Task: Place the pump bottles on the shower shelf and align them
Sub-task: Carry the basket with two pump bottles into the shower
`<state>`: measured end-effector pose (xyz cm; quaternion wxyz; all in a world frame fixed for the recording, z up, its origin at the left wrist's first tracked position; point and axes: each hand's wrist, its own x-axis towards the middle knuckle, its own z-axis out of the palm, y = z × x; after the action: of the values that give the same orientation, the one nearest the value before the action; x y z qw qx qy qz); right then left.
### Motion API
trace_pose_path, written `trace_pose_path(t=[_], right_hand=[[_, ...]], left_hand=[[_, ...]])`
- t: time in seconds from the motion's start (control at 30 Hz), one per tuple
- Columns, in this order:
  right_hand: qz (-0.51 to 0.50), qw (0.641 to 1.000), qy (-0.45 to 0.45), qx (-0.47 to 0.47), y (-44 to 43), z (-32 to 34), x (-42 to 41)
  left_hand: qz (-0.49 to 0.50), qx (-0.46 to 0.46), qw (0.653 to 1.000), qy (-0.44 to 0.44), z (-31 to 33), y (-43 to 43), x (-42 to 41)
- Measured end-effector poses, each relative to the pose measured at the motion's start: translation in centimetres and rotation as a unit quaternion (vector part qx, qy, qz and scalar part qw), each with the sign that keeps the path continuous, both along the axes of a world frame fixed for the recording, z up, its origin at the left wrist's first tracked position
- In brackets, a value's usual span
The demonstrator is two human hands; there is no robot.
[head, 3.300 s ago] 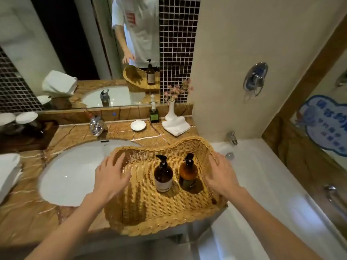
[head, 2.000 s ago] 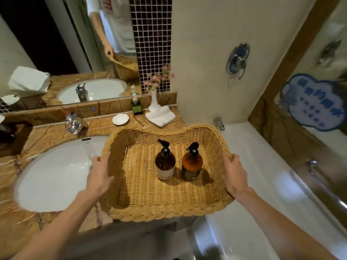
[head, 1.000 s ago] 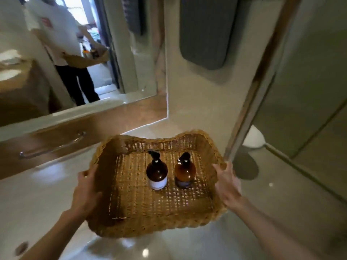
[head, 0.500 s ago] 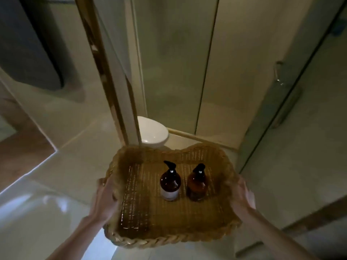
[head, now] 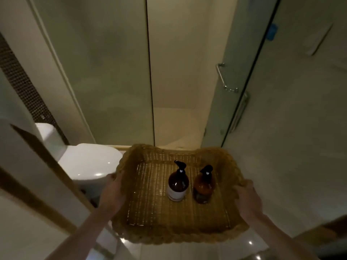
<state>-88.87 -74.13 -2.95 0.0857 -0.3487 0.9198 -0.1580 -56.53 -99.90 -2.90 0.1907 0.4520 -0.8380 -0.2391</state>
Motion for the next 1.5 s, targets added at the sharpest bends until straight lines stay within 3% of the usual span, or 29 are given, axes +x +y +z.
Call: trace_pose_path(t=[0.17, 0.9, 1.33, 1.5], right_hand=[[-0.011, 1.000, 0.000, 0.004, -5.9, 0.4, -3.2], [-0.066, 0.997, -0.005, 0.025, -38.5, -1.7, -23.6], [-0.163, 0.986, 0.008, 0.041, -53.4, -2.1, -35.2], [-0.189, 0.980, 0.027, 0.048, -58.3, -1.2, -39.4]], left_hand=[[0.007, 0.048, 0.998, -0.029, 0.3, -7.6, -4.4], [-0.002, 0.041, 0.998, -0.049, 0.1, -41.3, -26.5], [-0.090, 0.059, 0.993, -0.043, -1.0, -60.4, -43.0], [-0.118, 0.091, 0.989, 0.003, -0.4, -66.2, -48.9]])
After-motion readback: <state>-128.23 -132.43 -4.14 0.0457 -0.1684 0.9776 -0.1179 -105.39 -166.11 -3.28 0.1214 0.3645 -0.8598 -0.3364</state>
